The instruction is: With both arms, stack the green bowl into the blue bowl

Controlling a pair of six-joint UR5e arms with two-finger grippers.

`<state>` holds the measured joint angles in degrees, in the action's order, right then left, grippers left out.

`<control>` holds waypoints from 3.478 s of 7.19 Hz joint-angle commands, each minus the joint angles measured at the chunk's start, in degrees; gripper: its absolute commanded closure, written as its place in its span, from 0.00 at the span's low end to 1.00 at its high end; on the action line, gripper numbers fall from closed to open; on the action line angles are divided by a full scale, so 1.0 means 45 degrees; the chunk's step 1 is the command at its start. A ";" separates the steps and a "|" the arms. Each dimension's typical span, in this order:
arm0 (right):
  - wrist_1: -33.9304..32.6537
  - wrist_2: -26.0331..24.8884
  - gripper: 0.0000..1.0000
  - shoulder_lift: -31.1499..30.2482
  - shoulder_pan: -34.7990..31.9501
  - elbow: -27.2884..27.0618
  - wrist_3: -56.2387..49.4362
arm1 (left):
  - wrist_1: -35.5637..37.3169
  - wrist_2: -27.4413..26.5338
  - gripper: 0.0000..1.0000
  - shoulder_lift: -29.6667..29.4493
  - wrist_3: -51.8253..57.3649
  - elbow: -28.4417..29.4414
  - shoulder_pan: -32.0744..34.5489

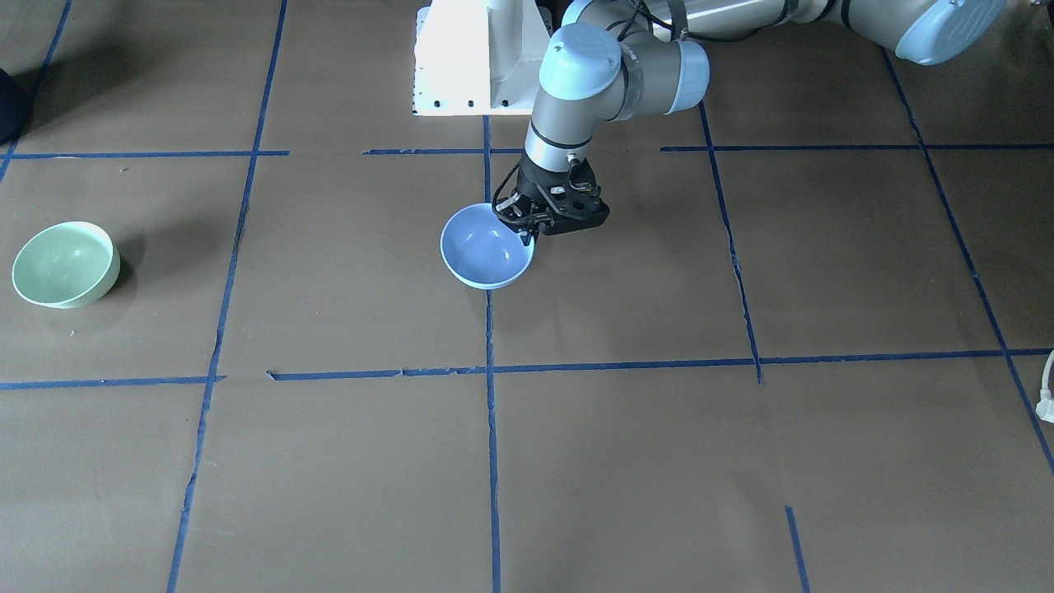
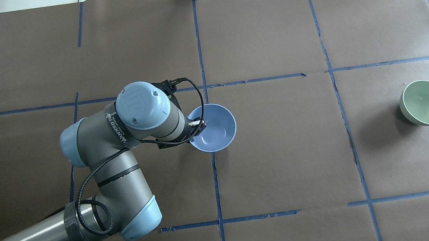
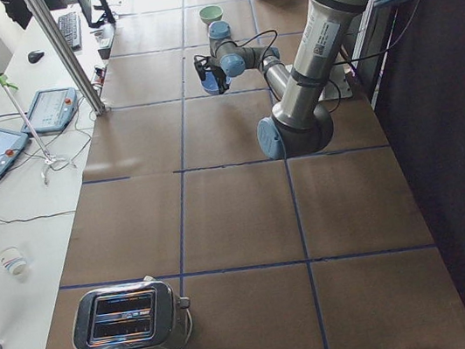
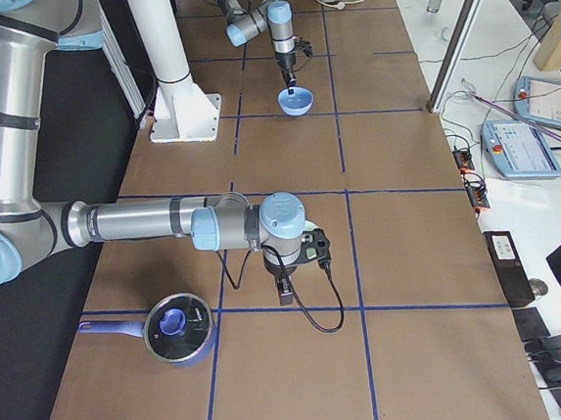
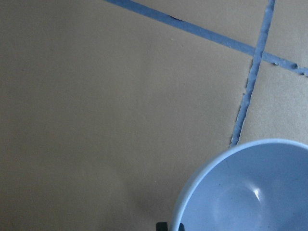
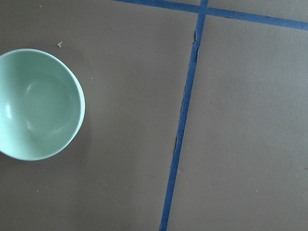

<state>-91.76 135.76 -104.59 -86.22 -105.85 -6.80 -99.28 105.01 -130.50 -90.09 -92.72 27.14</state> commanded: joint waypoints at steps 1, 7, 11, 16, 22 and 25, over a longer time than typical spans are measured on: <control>0.0000 0.0006 0.00 0.0001 0.0000 0.0007 0.0007 | -0.0028 -0.0094 1.00 -0.0122 0.0079 0.0428 -0.0095; 0.0019 0.0006 0.00 0.0156 0.0019 -0.0051 0.0026 | 0.0727 0.0157 0.00 0.0655 0.1299 -0.0655 0.0544; 0.0390 0.0006 0.00 0.0450 0.0252 -0.0227 0.0723 | 0.5303 0.2461 0.00 0.5976 1.0679 -0.6771 0.4403; 0.1261 0.0221 0.00 0.0743 0.0895 -0.0306 0.2710 | 0.5110 0.6096 0.00 1.0344 2.4654 -0.2379 1.4168; 0.9602 -0.1317 0.05 0.0367 0.4096 0.2521 0.9842 | 0.5050 0.6800 0.00 1.0640 2.4904 -0.2109 1.4964; 0.9979 -0.1575 0.20 0.0841 0.5309 0.3228 1.0943 | 0.5050 0.6839 0.00 1.0621 2.4904 -0.2129 1.4964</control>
<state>-47.75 129.27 -101.17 -64.33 -92.41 41.45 -76.55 135.76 -82.69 21.98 -102.23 94.52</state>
